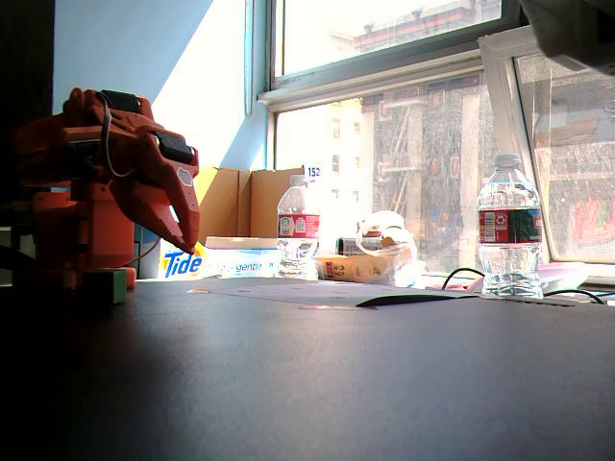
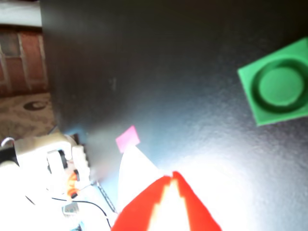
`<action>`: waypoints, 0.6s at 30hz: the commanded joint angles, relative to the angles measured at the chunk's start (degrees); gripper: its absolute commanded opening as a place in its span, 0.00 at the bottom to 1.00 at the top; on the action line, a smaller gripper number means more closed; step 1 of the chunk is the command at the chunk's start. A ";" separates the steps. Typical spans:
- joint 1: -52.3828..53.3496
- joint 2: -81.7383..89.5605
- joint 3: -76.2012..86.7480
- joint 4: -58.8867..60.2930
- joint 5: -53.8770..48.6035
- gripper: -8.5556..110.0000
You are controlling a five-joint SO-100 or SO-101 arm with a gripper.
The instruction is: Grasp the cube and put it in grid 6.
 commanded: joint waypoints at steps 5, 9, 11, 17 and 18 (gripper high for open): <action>3.34 0.44 3.87 -1.14 5.45 0.07; 4.22 0.44 3.87 -0.97 6.94 0.07; 4.04 0.44 3.87 -0.97 6.77 0.07; 1.85 -0.88 2.02 0.35 4.04 0.07; 1.49 -3.16 -1.23 1.76 3.43 0.07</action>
